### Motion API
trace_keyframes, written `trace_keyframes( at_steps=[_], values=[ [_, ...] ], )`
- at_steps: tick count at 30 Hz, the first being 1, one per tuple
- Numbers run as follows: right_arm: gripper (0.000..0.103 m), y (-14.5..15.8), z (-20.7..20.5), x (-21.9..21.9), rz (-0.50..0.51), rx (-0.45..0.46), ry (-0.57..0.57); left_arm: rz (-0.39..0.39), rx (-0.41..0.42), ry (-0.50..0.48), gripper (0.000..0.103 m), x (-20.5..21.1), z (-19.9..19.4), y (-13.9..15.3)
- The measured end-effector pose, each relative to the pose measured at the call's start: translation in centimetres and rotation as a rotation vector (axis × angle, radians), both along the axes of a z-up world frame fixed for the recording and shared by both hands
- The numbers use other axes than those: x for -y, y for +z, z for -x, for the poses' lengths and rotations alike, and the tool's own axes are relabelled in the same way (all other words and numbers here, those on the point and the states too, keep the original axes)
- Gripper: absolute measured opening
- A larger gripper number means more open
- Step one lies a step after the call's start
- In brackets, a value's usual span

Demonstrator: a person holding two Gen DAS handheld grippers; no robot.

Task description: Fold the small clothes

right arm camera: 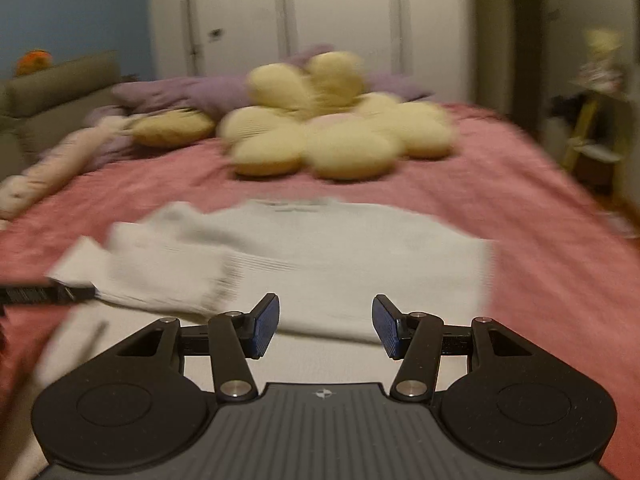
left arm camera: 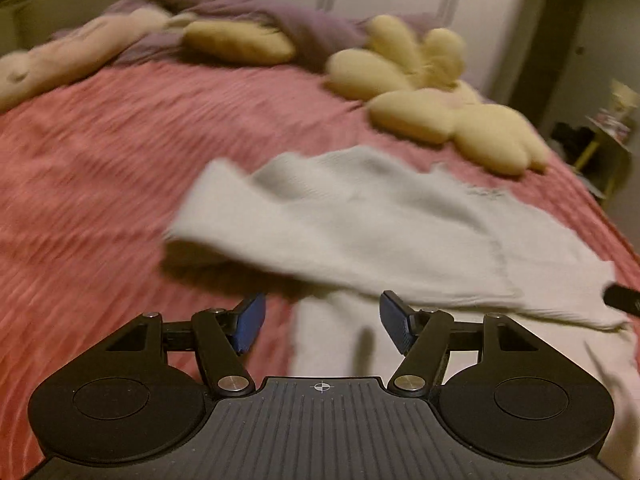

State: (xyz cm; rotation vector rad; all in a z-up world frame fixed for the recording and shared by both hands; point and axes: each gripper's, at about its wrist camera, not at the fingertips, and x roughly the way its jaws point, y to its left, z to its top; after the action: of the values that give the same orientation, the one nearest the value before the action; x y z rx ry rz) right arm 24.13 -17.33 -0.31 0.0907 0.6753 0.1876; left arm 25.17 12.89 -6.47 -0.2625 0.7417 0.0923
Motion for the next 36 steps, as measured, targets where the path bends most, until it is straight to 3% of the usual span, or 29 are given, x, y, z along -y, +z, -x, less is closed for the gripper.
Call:
trace_keyframes(
  at_steps=[3,7,10,12,17,21,24,26,31,36],
  values=[
    [0.052,-1.0,-3.4,-2.7,-0.107,-0.069,0.064,0.013,-0.018,0.021,0.070,-1.0,0.5,-0.6],
    [0.050,-2.9,-7.2,-5.4,-0.146,-0.154,0.066,0.003,-0.030,0.033,0.076,-1.2,1.7,-1.4],
    [0.039,-4.9,-9.4,-5.7,-0.220,-0.274,0.022,-0.017,-0.015,0.027,0.079,-0.9,1.9,-2.0],
    [0.033,-5.6,-9.9,-5.8,-0.258,-0.292,0.008,-0.036,-0.009,0.025,0.083,-0.6,1.9,-2.2],
    [0.007,-5.8,-9.9,-7.0,-0.232,-0.273,0.036,-0.085,-0.007,0.028,0.087,0.0,1.5,-2.2],
    [0.006,-2.6,-8.4,-6.9,-0.094,-0.100,0.061,-0.137,0.005,0.048,0.087,-0.2,0.6,-1.6],
    [0.006,-0.3,-6.9,-4.8,0.020,0.041,-0.032,-0.169,-0.002,0.068,0.086,-0.3,-0.9,-1.5],
    [0.006,0.2,-6.3,-3.2,0.105,0.087,-0.104,-0.183,-0.028,0.073,0.082,-0.3,-2.2,-1.8],
    [0.006,-1.5,-6.2,0.8,0.136,0.021,-0.225,-0.189,-0.051,0.095,0.081,-0.3,-4.1,-1.9],
    [0.006,-3.5,-6.0,4.1,0.051,-0.054,-0.314,-0.171,-0.053,0.103,0.081,-1.0,-4.3,-1.7]
  ],
)
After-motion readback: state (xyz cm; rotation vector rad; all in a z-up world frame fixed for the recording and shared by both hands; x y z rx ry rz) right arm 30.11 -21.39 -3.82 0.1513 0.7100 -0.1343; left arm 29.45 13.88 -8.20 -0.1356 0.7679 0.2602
